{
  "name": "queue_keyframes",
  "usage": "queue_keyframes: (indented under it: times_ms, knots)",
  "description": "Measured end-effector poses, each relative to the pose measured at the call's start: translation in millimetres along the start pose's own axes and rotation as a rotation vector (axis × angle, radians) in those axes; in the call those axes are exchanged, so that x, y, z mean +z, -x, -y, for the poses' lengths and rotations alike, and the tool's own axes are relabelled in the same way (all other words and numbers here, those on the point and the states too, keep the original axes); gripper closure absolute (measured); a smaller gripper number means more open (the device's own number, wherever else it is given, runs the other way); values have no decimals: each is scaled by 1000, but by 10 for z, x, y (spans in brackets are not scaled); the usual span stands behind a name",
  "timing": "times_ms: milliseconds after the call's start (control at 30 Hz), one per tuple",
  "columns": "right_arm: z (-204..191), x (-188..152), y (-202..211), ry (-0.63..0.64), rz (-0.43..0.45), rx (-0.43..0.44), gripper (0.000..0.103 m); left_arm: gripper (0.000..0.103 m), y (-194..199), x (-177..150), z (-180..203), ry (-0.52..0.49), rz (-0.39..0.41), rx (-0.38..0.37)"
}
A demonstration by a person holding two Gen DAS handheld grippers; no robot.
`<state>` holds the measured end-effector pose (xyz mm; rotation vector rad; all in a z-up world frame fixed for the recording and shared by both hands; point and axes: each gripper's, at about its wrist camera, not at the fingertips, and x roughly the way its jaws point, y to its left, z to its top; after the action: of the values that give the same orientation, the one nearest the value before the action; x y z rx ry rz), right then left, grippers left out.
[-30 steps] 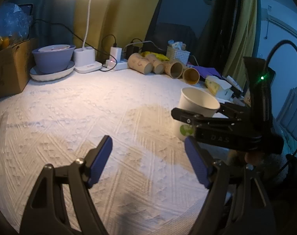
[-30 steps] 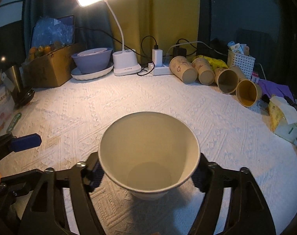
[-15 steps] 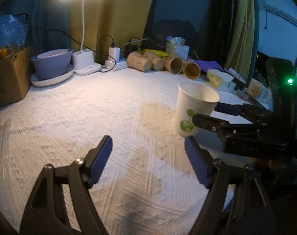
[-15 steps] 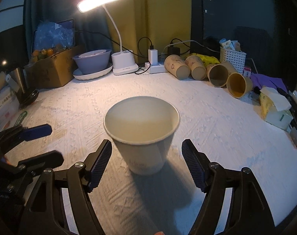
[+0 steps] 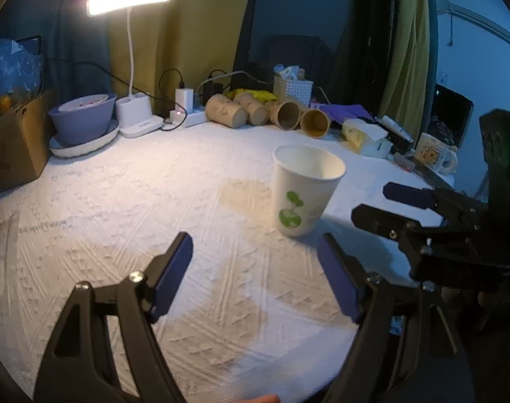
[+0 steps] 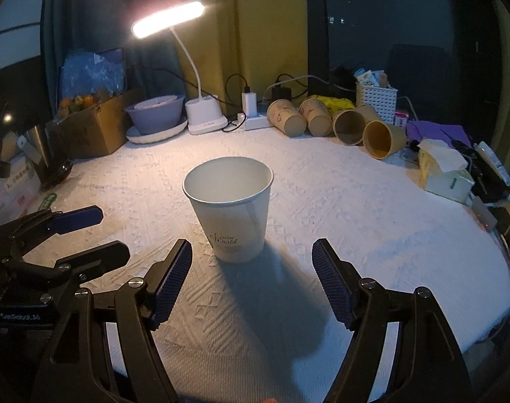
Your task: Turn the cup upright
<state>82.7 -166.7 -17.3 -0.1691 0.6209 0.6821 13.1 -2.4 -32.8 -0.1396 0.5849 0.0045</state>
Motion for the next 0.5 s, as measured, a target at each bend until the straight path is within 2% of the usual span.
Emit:
queue_keyframes:
  times_ms: [100,500]
  knots:
    - [-8,-5,119,0,17,1,26,22,57,34,48,-4,15,-4]
    - [5,77,548,7,100,-25,26,21,357,186,190,-17,113,-6]
